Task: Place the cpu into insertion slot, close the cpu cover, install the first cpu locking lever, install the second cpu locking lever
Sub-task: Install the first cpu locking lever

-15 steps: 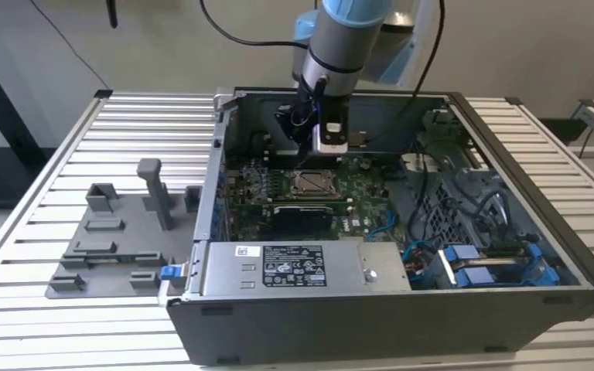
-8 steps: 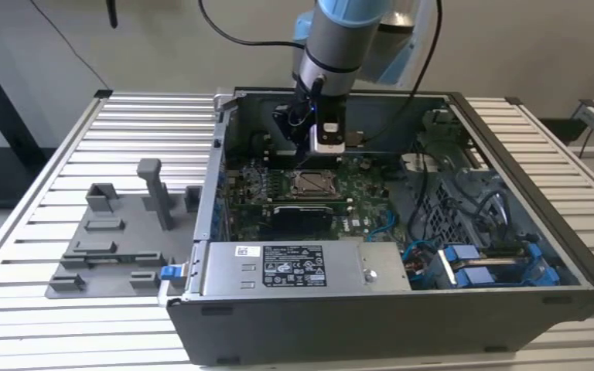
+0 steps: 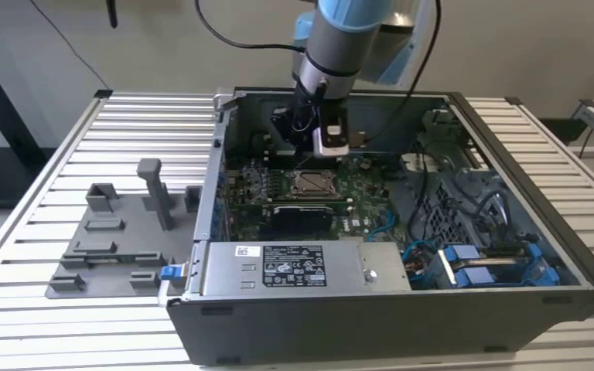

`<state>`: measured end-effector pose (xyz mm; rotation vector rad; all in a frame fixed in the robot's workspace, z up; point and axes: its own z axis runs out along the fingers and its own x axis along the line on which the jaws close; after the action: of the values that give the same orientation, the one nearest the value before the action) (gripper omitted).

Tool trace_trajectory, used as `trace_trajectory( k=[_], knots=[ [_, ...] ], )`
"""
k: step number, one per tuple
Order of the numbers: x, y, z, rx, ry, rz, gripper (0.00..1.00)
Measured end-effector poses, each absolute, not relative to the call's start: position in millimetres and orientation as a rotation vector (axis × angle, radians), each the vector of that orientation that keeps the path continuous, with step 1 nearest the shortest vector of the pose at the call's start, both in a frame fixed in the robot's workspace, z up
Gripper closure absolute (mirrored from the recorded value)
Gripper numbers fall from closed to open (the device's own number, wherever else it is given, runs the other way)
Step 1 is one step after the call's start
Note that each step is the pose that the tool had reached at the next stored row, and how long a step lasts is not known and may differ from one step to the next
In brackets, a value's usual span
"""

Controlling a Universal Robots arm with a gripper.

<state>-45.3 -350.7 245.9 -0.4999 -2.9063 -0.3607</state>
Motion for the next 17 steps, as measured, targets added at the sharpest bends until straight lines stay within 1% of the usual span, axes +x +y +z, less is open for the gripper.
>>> trace_trajectory(
  k=[7, 9, 13, 17],
  knots=[
    [-45.4, -350.8, 241.8, -0.351, -2.933, -0.366, 0.89],
    [-45.3, -350.8, 241.6, -0.316, -2.938, -0.378, 0.89],
    [-45.3, -350.7, 241.5, -0.257, -2.933, -0.424, 0.89],
    [-45.4, -348.8, 241.6, -0.199, -2.933, -0.420, 0.89]
  ],
)
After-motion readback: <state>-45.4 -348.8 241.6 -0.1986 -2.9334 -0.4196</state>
